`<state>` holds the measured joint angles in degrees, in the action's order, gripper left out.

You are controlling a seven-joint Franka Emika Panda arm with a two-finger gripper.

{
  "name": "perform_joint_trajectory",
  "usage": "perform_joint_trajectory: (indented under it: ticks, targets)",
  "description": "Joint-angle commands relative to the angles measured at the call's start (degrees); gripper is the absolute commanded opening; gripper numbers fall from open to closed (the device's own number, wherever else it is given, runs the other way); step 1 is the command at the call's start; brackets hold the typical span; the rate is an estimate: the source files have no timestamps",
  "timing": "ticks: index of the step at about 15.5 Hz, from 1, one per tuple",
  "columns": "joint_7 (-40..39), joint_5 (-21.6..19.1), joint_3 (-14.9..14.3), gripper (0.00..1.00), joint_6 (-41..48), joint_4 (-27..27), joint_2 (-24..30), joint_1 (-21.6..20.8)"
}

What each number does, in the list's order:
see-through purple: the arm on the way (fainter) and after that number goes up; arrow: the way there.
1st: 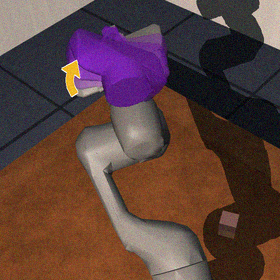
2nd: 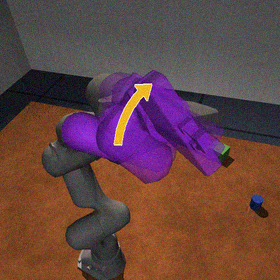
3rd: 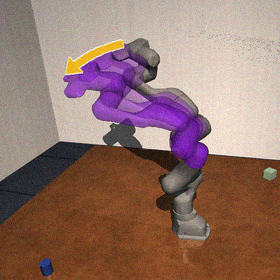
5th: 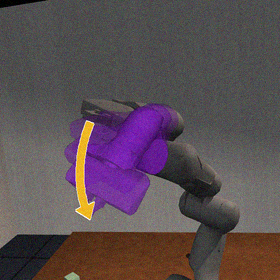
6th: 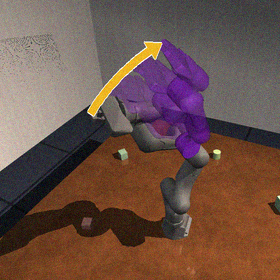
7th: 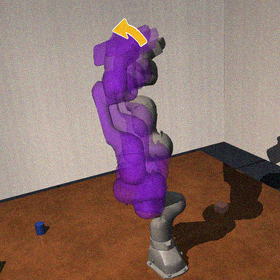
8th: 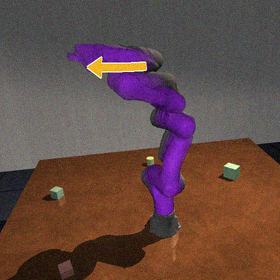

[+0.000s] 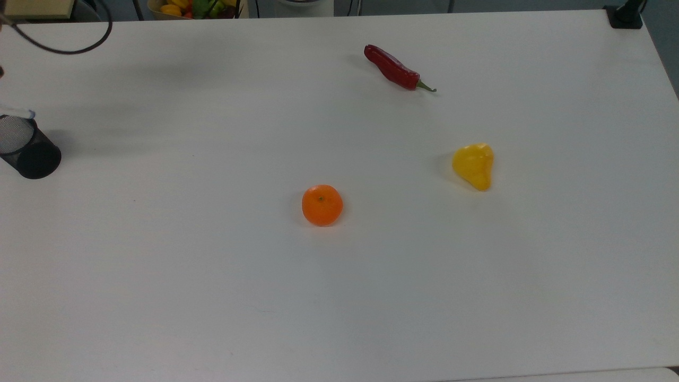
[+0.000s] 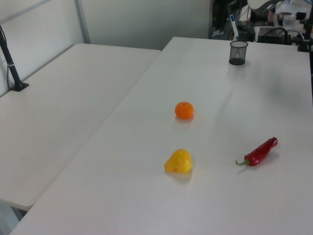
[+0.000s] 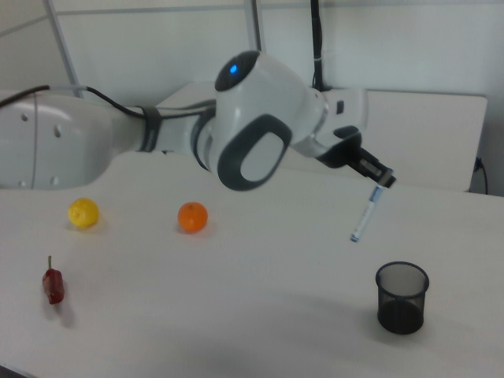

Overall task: Take marker pen
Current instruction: 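Lift the white marker up out of the pen cup, then carry the marker across the table beside the orange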

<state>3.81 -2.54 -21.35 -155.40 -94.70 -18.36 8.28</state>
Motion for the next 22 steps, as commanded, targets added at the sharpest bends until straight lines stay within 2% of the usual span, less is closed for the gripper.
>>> perform_joint_trajectory:
  ticks: [1,6,10,14,18,22]
  targets:
    - [0.1,-0.7,4.3,0.00,10.7,-2.1,6.8,-0.5]
    - [-0.3,-0.8,11.6,0.00,24.7,-2.2,11.1,-0.5]
    - [-0.4,-0.8,20.1,0.00,35.0,-2.0,11.5,-0.9]
    - [0.1,-0.8,28.8,0.00,40.2,-2.5,11.0,-1.1]
    - [0.4,-1.1,33.2,0.00,40.7,-3.2,8.1,-4.2]
    - [0.3,-1.1,37.5,0.00,40.4,-5.9,6.4,-4.9]
